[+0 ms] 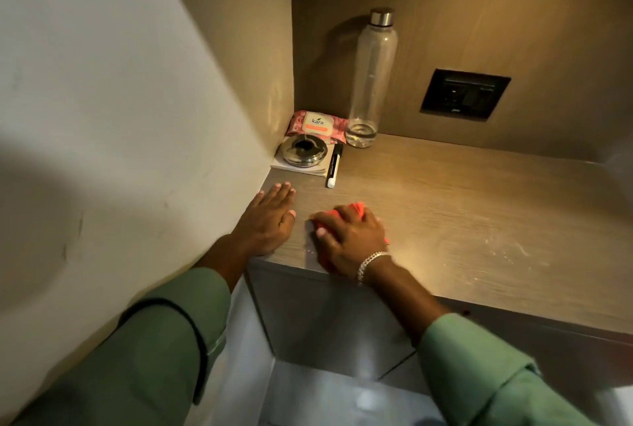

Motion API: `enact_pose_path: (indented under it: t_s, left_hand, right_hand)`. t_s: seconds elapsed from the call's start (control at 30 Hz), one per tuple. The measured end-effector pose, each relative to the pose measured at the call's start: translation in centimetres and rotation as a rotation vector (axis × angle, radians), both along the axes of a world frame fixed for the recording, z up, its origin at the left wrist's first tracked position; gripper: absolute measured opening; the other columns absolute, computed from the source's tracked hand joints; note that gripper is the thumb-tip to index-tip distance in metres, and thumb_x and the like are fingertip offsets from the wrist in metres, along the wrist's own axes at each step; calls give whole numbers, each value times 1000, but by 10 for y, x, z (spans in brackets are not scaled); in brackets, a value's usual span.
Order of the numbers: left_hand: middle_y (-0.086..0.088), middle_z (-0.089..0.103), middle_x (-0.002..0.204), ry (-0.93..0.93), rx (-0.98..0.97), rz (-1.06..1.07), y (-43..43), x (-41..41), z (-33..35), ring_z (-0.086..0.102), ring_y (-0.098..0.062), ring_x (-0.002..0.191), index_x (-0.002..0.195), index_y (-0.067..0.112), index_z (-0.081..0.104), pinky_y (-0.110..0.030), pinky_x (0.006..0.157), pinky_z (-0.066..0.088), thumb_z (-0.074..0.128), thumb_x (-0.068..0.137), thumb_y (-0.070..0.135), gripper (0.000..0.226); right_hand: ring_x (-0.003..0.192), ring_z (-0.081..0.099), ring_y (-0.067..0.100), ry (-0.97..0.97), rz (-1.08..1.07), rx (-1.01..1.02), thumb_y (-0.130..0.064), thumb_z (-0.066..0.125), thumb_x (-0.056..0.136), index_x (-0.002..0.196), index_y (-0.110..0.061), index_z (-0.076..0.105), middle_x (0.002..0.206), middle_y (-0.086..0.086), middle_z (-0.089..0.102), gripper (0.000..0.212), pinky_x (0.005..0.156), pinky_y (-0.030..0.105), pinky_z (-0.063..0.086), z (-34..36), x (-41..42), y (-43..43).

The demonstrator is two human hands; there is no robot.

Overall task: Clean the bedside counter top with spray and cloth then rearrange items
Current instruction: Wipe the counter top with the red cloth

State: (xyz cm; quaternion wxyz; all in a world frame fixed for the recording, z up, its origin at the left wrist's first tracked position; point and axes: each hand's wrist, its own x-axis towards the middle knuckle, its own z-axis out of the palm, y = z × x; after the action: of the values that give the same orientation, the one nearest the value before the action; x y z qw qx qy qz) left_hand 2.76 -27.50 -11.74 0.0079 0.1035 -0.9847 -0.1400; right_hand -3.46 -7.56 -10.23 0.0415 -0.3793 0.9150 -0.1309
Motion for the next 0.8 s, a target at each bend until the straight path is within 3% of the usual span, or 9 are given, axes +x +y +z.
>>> enact_pose_path:
  t_s: [0.1, 0.17, 0.33, 0.43, 0.6, 0.7, 0.8]
  left_hand:
    - [-2, 5, 162, 3, 36, 4, -1, -1, 1, 1, -15, 149, 151, 14, 11, -34, 119, -2, 22, 102, 26, 52]
    - [-4, 5, 162, -5, 22, -10, -1, 2, 1, 1, -17, 149, 151, 13, 10, -34, 120, -2, 23, 102, 26, 53]
    - [-6, 0, 162, -19, -115, -74, 3, 11, 1, -3, -20, 149, 152, 12, 3, -38, 121, -1, 16, 92, 43, 68]
    - [-6, -2, 162, -30, -130, -92, 3, 8, 2, -4, -20, 149, 152, 13, 1, -39, 121, -2, 14, 91, 45, 70]
    - [-4, 2, 162, -20, -45, -46, 1, 3, 4, -1, -17, 149, 152, 14, 5, -36, 120, -2, 21, 100, 35, 57]
    - [-5, 2, 162, -24, -89, -56, 8, 1, 5, -1, -18, 149, 152, 13, 6, -39, 122, 1, 25, 101, 34, 58]
    - [-11, 11, 160, 79, -118, -81, 11, 4, 0, 8, -24, 149, 150, 8, 15, -43, 121, 9, 27, 96, 41, 65]
  right_hand:
    - [142, 20, 44, 13, 77, 28, -58, 28, 94, 140, -48, 33, 156, 5, 31, 47, 115, 61, 16, -11, 37, 4]
    - [142, 23, 43, 66, 109, 55, -58, 26, 94, 142, -49, 31, 157, 4, 30, 49, 114, 59, 20, -13, 34, 29]
    - [140, 28, 38, 57, -169, 59, -52, 34, 96, 141, -49, 36, 157, 0, 33, 45, 113, 48, 26, -7, 0, 91]
    - [140, 25, 41, 28, -253, 39, -52, 37, 95, 138, -48, 40, 154, 4, 36, 44, 113, 52, 24, -4, 14, 59]
    - [143, 18, 47, 27, -50, 21, -55, 33, 94, 138, -45, 37, 156, 9, 31, 45, 114, 64, 12, -13, 65, -1]
    - [140, 25, 45, 96, 21, 30, -55, 29, 94, 138, -47, 36, 154, 7, 35, 45, 114, 64, 16, -15, 51, 39]
    - [137, 33, 40, 80, -127, 19, -58, 28, 93, 136, -49, 41, 152, 2, 40, 46, 113, 60, 21, -14, 19, 107]
